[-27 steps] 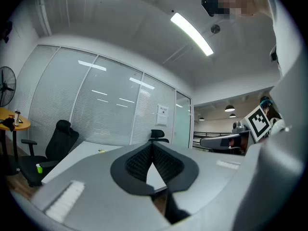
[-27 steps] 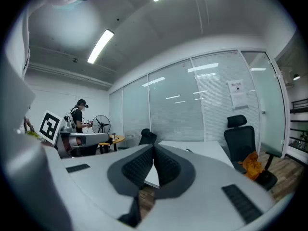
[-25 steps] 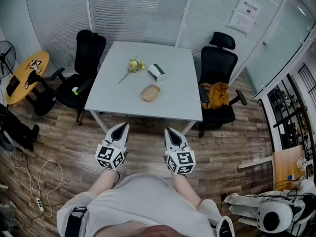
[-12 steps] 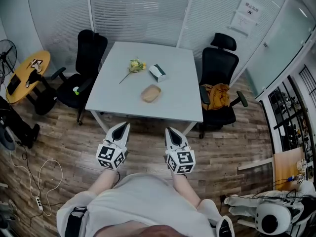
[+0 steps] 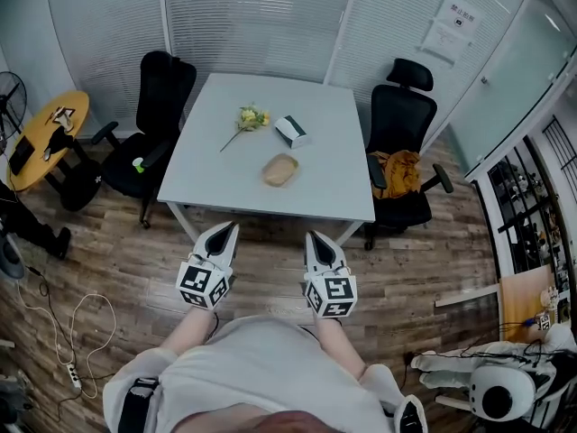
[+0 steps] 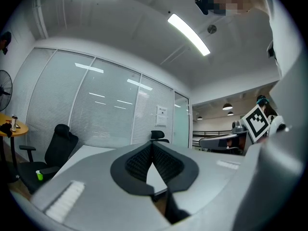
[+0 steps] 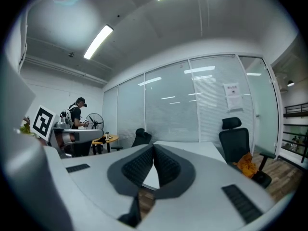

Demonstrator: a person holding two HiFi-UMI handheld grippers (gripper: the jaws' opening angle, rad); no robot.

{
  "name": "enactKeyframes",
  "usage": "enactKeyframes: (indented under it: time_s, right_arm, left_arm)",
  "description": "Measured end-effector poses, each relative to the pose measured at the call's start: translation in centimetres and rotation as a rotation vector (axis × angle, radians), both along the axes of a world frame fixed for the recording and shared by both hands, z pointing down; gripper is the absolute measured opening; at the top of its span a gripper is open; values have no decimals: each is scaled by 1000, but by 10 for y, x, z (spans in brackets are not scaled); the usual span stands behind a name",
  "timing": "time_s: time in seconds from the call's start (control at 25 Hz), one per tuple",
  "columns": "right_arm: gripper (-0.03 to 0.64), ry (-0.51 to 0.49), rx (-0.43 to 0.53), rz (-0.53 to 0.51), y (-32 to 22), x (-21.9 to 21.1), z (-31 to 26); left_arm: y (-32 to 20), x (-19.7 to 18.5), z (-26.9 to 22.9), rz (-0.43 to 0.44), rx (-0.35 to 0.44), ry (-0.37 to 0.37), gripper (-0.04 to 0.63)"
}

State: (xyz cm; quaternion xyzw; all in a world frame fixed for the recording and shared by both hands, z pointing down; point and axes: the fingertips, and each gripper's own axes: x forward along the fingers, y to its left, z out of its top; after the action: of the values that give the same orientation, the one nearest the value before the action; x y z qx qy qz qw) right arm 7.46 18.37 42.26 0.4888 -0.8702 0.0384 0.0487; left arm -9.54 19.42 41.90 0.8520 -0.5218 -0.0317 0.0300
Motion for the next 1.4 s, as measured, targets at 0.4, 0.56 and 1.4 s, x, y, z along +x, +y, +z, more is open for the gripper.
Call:
enactKeyframes:
  time_s: [0.4,0.56,1.4]
  right_arm:
    - [9,1,5,58,-6,-20,6]
    - [9,3,10,80,-21,-18,8]
    - [9,35,68,-117,-245,29,8]
  left_arm:
    - [-10,-28,12,33,-6,1,11]
    - [-24,-33,19,38,-14,-10,11]
    - [-226,40,10,-61,27,-52,11]
